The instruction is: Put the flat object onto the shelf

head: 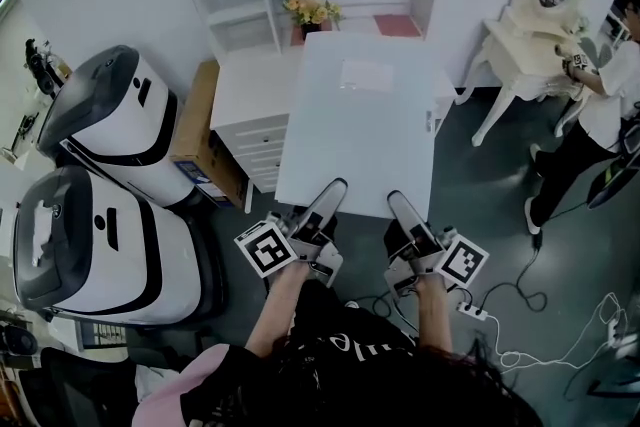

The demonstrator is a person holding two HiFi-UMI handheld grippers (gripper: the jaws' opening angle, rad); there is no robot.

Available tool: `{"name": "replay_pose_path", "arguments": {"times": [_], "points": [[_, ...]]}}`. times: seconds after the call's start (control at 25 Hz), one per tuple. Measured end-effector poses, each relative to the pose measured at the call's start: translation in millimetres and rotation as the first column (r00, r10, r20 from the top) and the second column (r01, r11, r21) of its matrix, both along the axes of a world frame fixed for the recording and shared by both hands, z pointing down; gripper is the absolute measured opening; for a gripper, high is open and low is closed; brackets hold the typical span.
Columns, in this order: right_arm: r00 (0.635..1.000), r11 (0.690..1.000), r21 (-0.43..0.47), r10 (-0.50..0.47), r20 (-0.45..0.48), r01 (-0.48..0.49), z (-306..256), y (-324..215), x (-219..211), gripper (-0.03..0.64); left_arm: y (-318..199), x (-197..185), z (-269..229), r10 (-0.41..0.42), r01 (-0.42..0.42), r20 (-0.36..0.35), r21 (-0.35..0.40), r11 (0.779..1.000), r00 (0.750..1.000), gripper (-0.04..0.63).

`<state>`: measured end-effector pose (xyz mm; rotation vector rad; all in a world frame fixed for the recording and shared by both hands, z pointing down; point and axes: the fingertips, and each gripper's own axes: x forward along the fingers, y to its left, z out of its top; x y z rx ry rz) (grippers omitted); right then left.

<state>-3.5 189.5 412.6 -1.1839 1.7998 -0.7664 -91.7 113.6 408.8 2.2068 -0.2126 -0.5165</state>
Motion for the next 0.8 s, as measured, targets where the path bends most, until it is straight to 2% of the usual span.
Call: {"name": "replay_pose_path", "arguments": {"times": [0.48,0.8], "points": [[1.0,1.0,0.0,0.016,0.024,-0.016,-0.6,-11.4,31.3,0.311,-13.3,32.3,-2.1,0.015,-0.015,0.037,0.006,1.0,0.999,0.387],[0.999,0.999,-0.02,0.029,0.015,-0.029,8.2,-64.1,59.9,0.311,-67.1,61.9,9.1,0.03,-0.03,0.024,-0.023,0.999,0.999,0.387]]}}
